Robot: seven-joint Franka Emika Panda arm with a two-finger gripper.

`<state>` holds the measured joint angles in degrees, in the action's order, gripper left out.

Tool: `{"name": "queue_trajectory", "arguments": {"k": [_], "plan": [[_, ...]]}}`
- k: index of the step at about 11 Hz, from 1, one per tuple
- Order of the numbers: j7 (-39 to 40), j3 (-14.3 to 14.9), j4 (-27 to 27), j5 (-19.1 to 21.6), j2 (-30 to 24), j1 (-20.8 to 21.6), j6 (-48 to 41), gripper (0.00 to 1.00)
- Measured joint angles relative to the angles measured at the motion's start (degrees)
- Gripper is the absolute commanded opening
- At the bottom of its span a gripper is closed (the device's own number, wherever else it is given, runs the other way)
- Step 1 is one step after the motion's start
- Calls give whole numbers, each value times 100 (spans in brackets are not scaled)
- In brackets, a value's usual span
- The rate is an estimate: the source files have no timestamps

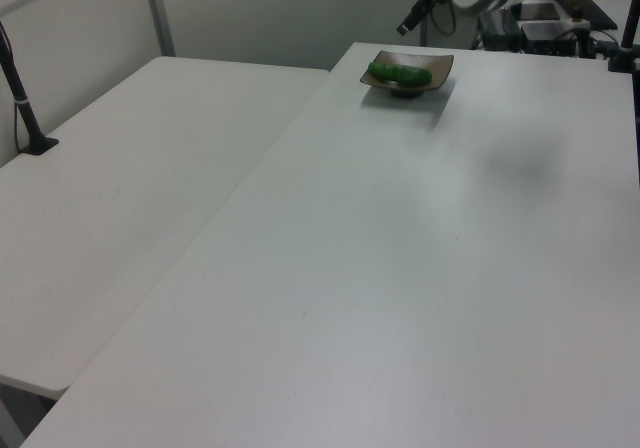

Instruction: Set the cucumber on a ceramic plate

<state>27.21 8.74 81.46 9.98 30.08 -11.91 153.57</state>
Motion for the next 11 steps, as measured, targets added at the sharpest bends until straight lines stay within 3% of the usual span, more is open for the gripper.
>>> {"name": "queue_trajectory", "arguments": {"k": [8, 11], "plan": [[-2140, 8, 487, -14, -2651, 628, -5048, 100], [-2679, 16, 711, -335, -3232, 1207, -5933, 100]]}}
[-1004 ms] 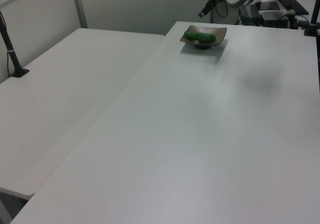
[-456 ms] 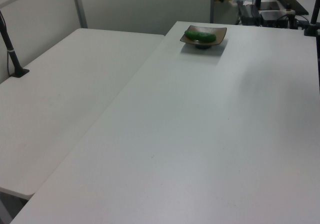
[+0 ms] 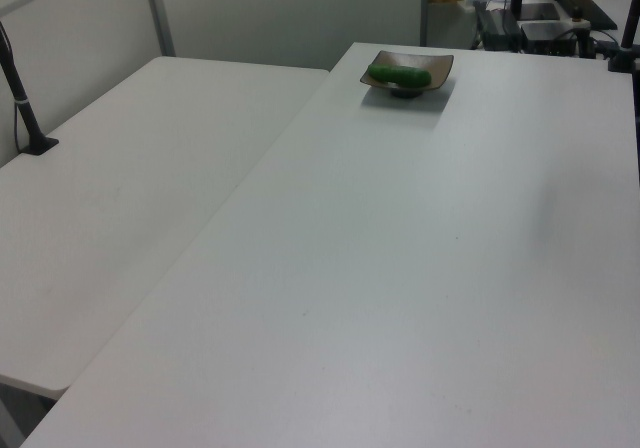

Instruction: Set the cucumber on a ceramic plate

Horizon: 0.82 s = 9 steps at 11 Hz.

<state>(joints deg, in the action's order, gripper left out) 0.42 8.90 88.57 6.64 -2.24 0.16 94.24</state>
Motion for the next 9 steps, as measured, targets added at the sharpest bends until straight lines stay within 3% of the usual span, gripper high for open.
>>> {"name": "queue_trajectory", "arguments": {"k": [5, 7, 9], "plan": [[-676, -4, 427, -369, -179, 1243, -222, 100], [-667, -94, 519, -369, -179, 1280, -229, 100], [-554, -404, 602, -369, -173, 1091, -229, 100]]}}
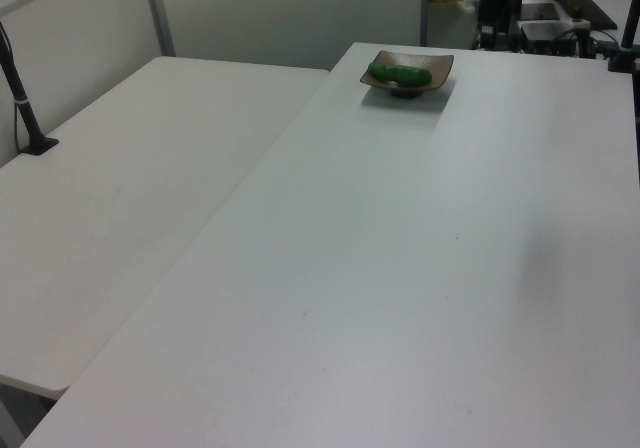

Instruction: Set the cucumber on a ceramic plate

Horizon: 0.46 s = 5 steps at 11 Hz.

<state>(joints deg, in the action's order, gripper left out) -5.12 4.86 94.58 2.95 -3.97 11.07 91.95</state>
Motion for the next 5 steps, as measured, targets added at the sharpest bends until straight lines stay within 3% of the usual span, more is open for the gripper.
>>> {"name": "queue_trajectory", "arguments": {"k": [2, 5], "plan": [[504, -233, 89, 0, 6, -286, 143, 100], [1290, -263, 179, 0, 104, -547, 800, 100]]}}
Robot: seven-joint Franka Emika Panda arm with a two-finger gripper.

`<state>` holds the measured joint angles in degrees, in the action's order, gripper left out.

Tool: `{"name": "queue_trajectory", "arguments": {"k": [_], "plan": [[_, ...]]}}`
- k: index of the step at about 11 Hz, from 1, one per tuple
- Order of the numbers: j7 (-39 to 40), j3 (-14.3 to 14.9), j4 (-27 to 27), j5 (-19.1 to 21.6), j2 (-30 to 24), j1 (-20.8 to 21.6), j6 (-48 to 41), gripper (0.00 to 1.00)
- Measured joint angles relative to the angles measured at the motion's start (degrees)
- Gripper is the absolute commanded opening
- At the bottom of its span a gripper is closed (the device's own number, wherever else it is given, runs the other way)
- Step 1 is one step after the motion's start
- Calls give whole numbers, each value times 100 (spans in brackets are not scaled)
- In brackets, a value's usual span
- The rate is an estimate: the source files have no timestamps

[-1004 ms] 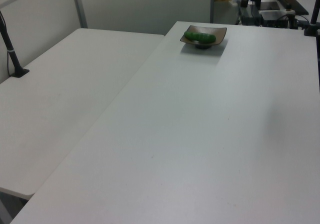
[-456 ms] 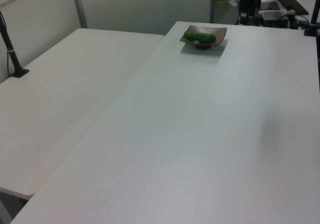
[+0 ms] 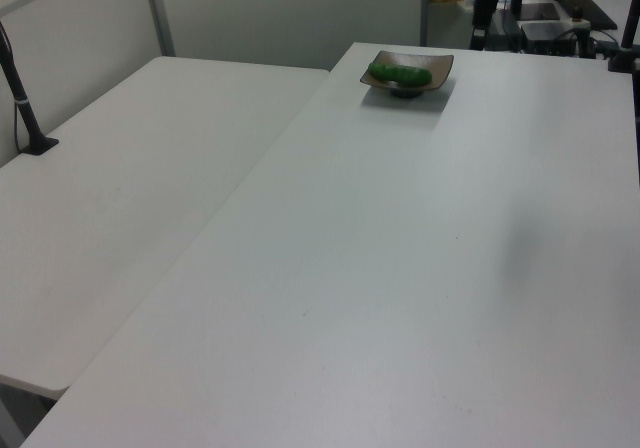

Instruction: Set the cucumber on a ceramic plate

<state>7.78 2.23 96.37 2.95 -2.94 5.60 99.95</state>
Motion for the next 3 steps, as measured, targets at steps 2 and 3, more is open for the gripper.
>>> {"name": "queue_trajectory", "arguments": {"k": [2, 3], "plan": [[108, 0, -1, 0, 17, -76, 64, 100], [111, 0, -5, 0, 17, -81, 66, 100]]}}
